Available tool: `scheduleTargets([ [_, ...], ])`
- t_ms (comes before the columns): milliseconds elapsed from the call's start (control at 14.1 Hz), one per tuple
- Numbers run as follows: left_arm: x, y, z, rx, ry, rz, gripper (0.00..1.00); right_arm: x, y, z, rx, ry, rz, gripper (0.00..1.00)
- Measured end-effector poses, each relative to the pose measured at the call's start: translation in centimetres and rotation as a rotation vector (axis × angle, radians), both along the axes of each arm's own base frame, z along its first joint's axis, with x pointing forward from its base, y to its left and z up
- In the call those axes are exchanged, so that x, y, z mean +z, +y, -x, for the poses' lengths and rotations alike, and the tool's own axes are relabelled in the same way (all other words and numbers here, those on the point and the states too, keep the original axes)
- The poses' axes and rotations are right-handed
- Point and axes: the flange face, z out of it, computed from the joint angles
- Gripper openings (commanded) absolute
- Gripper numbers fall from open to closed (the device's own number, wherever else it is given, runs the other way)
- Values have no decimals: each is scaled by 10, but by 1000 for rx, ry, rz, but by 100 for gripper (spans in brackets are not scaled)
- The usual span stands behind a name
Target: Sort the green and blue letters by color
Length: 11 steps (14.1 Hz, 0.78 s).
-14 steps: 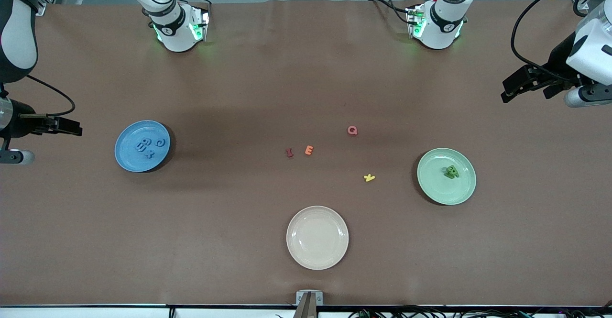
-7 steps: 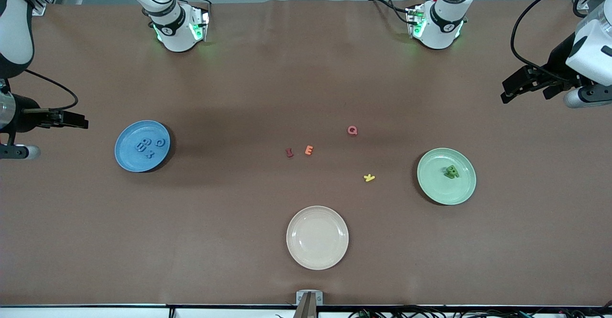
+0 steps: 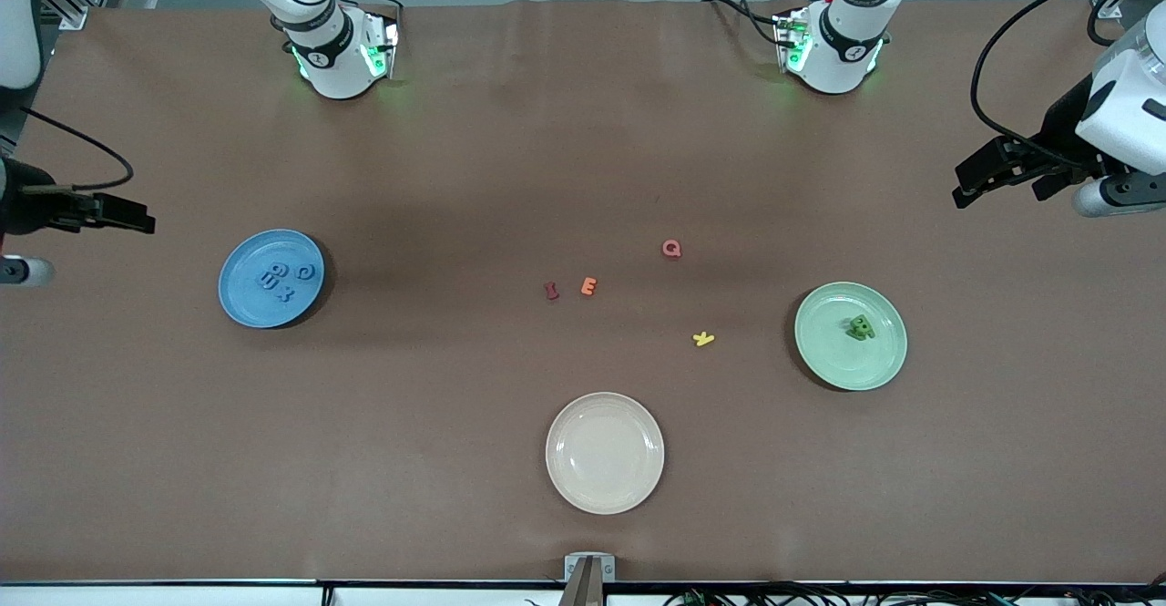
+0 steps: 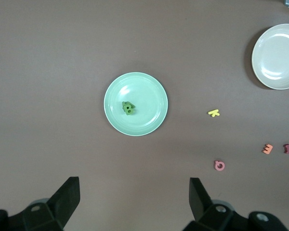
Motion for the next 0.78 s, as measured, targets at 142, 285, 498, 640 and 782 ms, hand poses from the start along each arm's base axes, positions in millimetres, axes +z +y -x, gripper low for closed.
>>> scheduleTargets([
  [142, 0, 0, 0, 1, -1, 0, 100, 29, 0, 18, 0, -33, -5, 100],
  [285, 0, 0, 0, 0, -1, 0, 100, 46, 1, 35, 0, -39, -9, 100],
  [498, 0, 0, 0, 0, -1, 0, 100, 60, 0, 47, -1, -55, -12, 100],
  [640, 0, -1, 0, -2, -1, 0, 100, 68, -6, 53, -12, -69, -12, 100],
  [782, 0, -2, 0, -3, 0, 0, 100, 65, -7, 54, -11, -62, -14, 100],
])
